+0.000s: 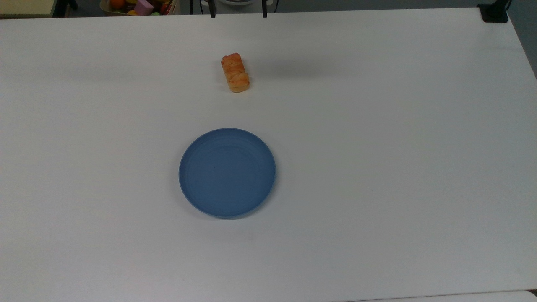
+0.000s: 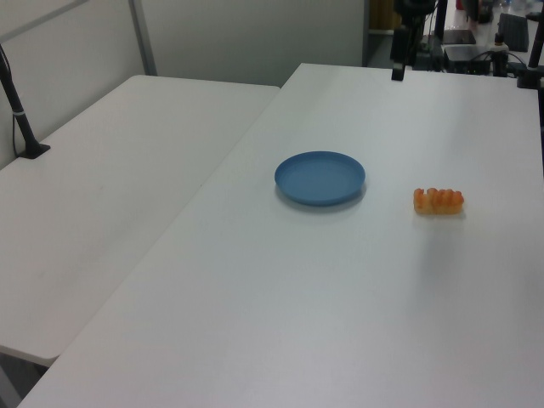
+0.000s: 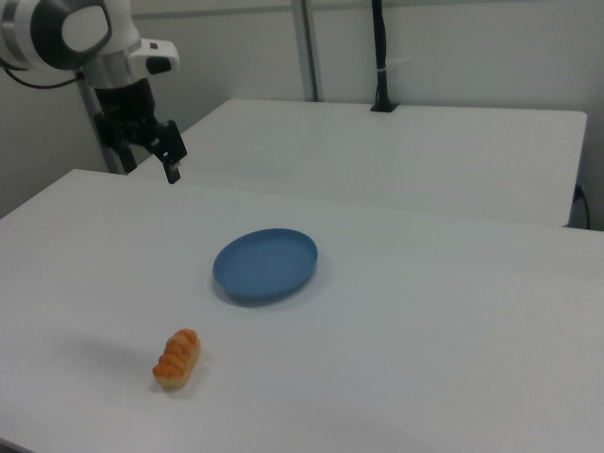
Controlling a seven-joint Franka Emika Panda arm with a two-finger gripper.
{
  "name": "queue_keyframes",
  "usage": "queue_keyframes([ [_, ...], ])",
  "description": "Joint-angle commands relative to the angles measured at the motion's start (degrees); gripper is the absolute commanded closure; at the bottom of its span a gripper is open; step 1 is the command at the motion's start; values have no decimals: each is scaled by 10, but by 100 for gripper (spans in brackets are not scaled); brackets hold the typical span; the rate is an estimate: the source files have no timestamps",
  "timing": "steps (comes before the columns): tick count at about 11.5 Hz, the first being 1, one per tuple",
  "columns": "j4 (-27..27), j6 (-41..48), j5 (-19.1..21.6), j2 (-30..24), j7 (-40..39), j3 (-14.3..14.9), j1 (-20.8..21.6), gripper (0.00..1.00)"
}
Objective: Put the bread on the table
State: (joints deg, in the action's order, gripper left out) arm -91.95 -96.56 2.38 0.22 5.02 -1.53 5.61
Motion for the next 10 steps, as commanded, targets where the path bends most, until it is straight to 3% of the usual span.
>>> queue_keyframes([
  [1, 9, 15, -3, -8, -20, 3, 4, 0],
  [4, 2, -5, 5, -11, -115, 8, 2, 0],
  [10, -6, -14, 7, -15, -118, 8, 1, 0],
])
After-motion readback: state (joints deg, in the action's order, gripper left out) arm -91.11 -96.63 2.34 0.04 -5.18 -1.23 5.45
